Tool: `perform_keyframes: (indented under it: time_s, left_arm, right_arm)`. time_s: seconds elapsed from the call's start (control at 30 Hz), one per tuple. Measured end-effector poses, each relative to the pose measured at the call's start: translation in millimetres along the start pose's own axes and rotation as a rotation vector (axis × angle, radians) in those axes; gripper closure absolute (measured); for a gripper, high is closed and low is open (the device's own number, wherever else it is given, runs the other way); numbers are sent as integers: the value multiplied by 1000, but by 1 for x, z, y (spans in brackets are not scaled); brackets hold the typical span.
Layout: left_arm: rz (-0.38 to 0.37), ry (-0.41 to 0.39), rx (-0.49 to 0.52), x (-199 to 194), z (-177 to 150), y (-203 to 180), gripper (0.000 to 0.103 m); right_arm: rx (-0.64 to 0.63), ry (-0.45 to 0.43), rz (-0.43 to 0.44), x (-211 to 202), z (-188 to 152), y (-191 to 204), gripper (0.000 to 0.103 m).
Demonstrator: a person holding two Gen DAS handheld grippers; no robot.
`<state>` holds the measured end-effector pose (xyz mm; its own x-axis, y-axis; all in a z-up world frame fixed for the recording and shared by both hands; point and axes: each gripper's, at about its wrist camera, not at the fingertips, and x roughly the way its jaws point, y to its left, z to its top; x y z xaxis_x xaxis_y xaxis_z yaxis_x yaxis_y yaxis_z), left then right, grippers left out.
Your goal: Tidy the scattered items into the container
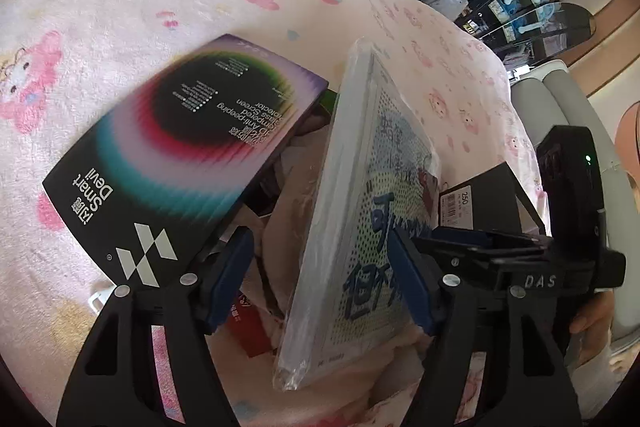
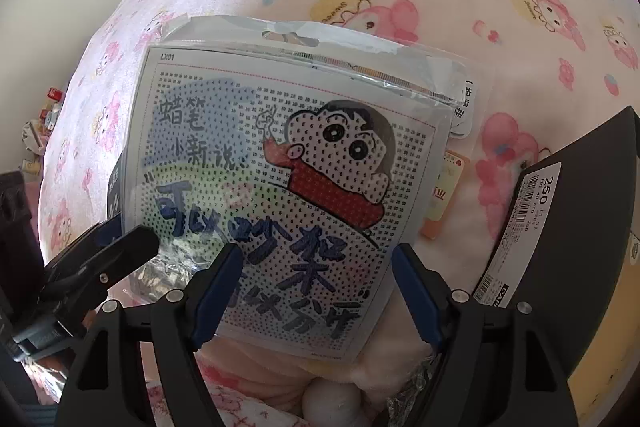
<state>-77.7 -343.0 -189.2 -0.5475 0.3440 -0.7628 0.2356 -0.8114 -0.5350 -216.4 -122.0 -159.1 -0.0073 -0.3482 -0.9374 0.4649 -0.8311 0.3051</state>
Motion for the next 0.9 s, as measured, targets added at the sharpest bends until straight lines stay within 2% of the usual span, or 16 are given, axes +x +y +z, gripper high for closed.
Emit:
perform_keyframes:
  time_s: [0.07,0.13,0.2,0.27,0.33,0.4,0.47,0.5,0.53,0.63,0.67,0.73,0.83,0.9]
  left_arm:
    - [-10,-2,9,0,1,-3,68]
    - [-32,-23,1,-10,-5,-4,74]
    - [-46,-43,-15,-23,-13,0,79]
    - [-50,-66,-47,-36,-23,4,79]
    - [-37,-99,-84,-47,-34,12,78]
    - [-17,-116,-99,-53,-43,21,75]
    - [19,-102,-118,-48,-46,30,74]
    - [33,-91,-128,-44,-47,33,74]
    - [37,-78,-128,-41,-46,35,73]
    - [84,-79,-103,-33,-43,30,66]
    - [101,-77,-94,-32,-41,26,64]
    - [142,-85,-73,-33,-37,18,64]
    - [123,-97,-43,-44,-27,5,64]
    - [110,-112,-4,-53,-19,-9,64]
  right_arm:
    - [1,-3,2,-2,3,-5,27]
    - [7,-3,15,-3,7,-11,26]
    - [25,-6,69,-8,10,-18,26]
    - [23,-15,145,-17,13,-22,27]
    - [6,-28,176,-26,26,-31,27]
    - [-16,-38,131,-35,33,-50,27]
    - [-22,-32,61,-36,33,-51,27]
    - [-15,-18,55,-34,37,-57,26]
    - [-10,12,73,-31,36,-81,27]
    - [-15,129,200,-14,29,-83,25]
    - [-28,134,185,-14,29,-86,26]
    - [-59,83,150,-27,29,-96,33]
    - [-32,-10,166,-64,35,-125,43]
    - [-27,-70,179,-93,40,-146,46]
